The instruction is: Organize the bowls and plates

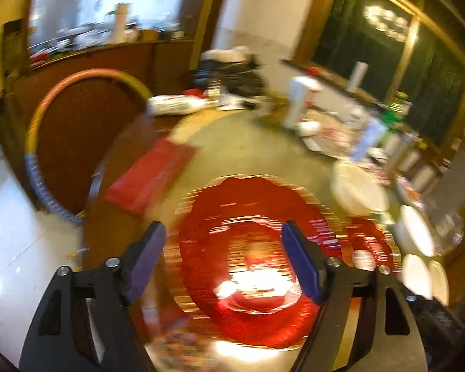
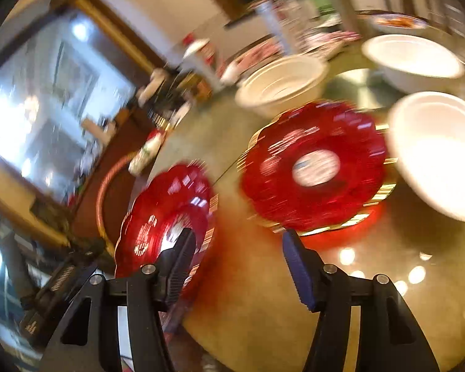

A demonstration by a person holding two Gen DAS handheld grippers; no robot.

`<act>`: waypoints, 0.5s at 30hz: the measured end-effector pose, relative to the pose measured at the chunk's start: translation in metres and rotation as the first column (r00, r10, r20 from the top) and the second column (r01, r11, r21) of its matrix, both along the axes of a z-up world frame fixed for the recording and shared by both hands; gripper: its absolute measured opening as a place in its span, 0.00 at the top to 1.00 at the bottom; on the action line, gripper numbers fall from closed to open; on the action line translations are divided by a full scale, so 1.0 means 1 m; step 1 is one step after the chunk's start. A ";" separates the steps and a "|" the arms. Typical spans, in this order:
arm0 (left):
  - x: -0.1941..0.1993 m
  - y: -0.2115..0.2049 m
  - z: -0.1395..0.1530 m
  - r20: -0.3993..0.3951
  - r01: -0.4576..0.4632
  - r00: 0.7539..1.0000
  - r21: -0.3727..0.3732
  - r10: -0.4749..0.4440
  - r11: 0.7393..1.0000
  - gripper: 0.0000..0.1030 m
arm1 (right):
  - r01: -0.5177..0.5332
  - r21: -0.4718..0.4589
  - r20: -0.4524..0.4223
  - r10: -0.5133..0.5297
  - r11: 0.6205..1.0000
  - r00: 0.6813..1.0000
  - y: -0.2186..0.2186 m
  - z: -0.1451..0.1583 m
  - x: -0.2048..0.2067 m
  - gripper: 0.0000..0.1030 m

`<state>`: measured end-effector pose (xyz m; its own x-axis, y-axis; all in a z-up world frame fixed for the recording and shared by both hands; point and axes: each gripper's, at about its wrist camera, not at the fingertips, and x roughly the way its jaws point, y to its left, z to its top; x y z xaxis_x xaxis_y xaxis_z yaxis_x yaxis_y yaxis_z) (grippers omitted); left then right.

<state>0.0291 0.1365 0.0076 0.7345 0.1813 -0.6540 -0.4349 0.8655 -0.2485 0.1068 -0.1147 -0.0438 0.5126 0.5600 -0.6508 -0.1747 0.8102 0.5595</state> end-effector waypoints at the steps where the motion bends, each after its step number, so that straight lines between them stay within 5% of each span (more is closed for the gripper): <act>1: 0.009 -0.011 0.006 -0.006 0.056 0.998 0.005 -0.056 0.998 0.24 | 0.027 0.008 -0.013 -0.026 1.000 1.000 -0.010 -0.002 0.002 0.39; 7: 0.100 -0.085 0.023 -0.105 0.347 0.934 0.036 -0.342 0.937 0.24 | 0.118 0.062 -0.098 -0.112 0.991 0.989 -0.048 -0.022 0.019 0.39; 12: 0.162 -0.122 -0.008 -0.296 0.462 0.846 -0.008 -0.443 0.887 0.24 | 0.141 0.079 -0.144 -0.129 0.987 0.981 -0.058 -0.034 0.034 0.39; 15: 0.190 -0.129 -0.033 -0.396 0.470 0.807 -0.022 -0.439 0.883 0.24 | 0.153 0.084 -0.156 -0.138 0.985 0.978 -0.060 -0.036 0.045 0.39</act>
<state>0.2193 0.0071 -0.0258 0.4429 -0.0528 -0.8950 -0.0336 0.9966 -0.0754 0.1516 -0.1746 -0.0799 0.4946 0.5496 -0.6732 0.0324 0.7624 0.6462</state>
